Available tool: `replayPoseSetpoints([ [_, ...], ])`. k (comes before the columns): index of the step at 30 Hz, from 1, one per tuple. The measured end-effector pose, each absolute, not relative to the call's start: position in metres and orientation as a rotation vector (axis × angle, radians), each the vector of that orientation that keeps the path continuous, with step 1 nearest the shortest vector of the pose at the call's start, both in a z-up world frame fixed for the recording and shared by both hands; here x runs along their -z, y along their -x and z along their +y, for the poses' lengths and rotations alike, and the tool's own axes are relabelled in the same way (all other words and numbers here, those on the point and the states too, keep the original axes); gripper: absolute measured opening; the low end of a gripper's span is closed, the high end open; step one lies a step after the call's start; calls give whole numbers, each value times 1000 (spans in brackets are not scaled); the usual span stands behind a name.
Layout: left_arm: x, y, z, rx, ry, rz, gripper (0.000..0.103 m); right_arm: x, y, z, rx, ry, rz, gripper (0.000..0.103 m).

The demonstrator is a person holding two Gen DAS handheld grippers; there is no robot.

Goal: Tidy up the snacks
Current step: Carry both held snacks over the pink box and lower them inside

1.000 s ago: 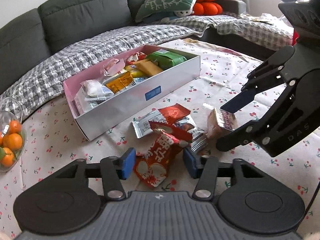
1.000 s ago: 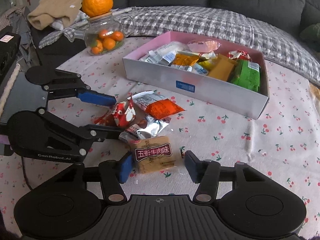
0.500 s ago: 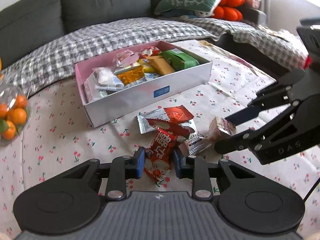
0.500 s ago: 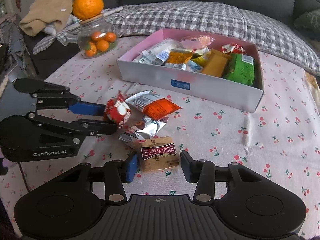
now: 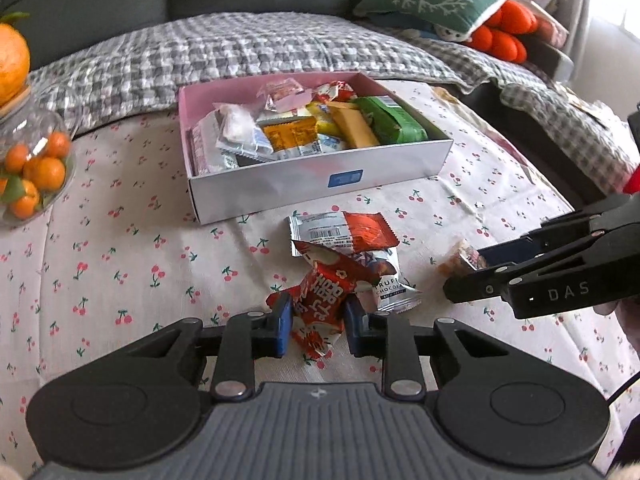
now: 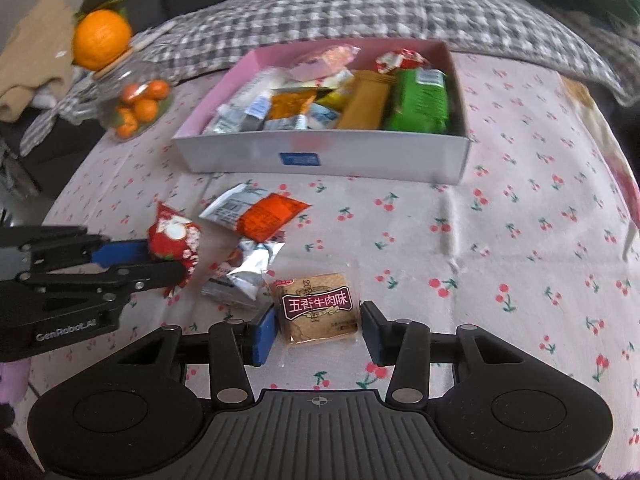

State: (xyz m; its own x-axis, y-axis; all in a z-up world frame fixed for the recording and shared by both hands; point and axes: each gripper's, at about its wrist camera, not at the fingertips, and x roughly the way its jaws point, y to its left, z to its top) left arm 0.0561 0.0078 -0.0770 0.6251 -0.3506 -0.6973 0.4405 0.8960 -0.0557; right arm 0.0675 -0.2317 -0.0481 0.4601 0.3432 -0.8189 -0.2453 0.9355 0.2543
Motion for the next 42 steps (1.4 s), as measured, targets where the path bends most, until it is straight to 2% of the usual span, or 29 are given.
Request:
replayPoseSetpoints([
  [11,65,-67,15,416,2,839,24,42,-81,-248,-293,-223,1103,43],
  [23,45,-84,24,372,153,838,24,19,-108,-263,-269,-376,1069,43],
  [42,28,-124,19,307,306,748,24,2,-155,-260,-235,-526,1007,44],
])
